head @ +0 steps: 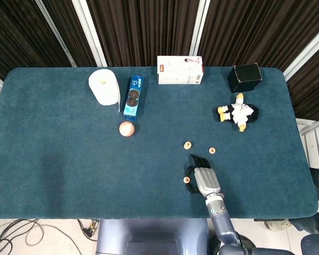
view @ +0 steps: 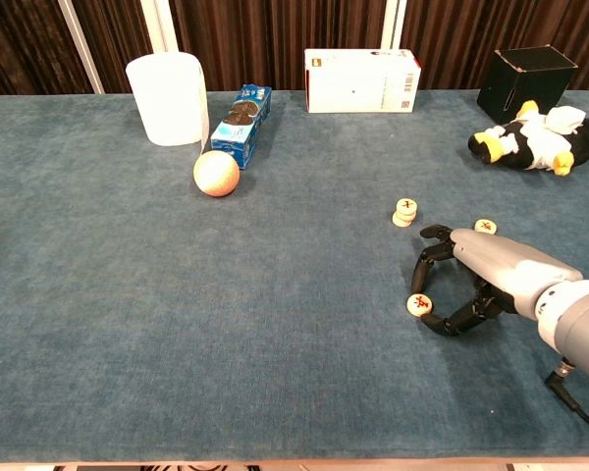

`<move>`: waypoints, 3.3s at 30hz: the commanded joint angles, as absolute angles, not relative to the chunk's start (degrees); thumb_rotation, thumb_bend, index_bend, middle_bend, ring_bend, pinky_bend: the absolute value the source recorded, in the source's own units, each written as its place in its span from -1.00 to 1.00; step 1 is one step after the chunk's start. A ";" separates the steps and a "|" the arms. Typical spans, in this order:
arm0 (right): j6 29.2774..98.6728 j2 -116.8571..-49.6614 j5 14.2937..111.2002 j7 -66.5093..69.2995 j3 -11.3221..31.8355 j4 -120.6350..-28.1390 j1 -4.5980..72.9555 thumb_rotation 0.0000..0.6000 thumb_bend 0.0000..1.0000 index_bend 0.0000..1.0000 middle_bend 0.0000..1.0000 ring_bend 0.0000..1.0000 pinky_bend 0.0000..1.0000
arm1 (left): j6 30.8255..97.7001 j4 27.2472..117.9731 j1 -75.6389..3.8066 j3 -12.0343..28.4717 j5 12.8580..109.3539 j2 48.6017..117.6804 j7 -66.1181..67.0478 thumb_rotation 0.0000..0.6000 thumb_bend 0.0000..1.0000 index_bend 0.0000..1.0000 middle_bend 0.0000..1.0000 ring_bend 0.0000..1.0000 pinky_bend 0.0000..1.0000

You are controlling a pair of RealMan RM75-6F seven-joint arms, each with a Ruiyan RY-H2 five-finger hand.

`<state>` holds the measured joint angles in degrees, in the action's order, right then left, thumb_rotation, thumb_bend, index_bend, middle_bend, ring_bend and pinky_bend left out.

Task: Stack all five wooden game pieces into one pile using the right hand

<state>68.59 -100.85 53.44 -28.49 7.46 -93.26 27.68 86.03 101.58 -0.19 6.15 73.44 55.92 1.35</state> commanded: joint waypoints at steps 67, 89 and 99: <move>64.48 -97.00 24.52 -44.30 25.41 -83.74 48.70 1.00 -0.19 0.04 -1.00 -1.00 -1.00 | 86.15 101.57 0.00 6.21 73.49 55.47 0.15 1.00 -0.78 -0.97 -1.00 -1.00 -1.00; 63.30 -96.96 23.86 -38.63 22.72 -83.24 48.73 1.00 -0.19 0.04 -1.00 -1.00 -1.00 | 86.04 101.61 -0.14 6.18 73.42 55.72 0.86 1.00 -0.78 -0.97 -1.00 -1.00 -1.00; 63.26 -97.97 24.02 -37.54 22.09 -82.42 49.30 1.00 -0.19 0.04 -1.00 -1.00 -1.00 | 86.06 101.64 -0.16 6.21 73.29 55.80 1.09 1.00 -0.78 -0.97 -1.00 -1.00 -1.00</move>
<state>63.25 -97.92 24.00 -37.60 22.09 -82.48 49.25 86.06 101.64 -0.16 6.21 73.29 55.80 1.09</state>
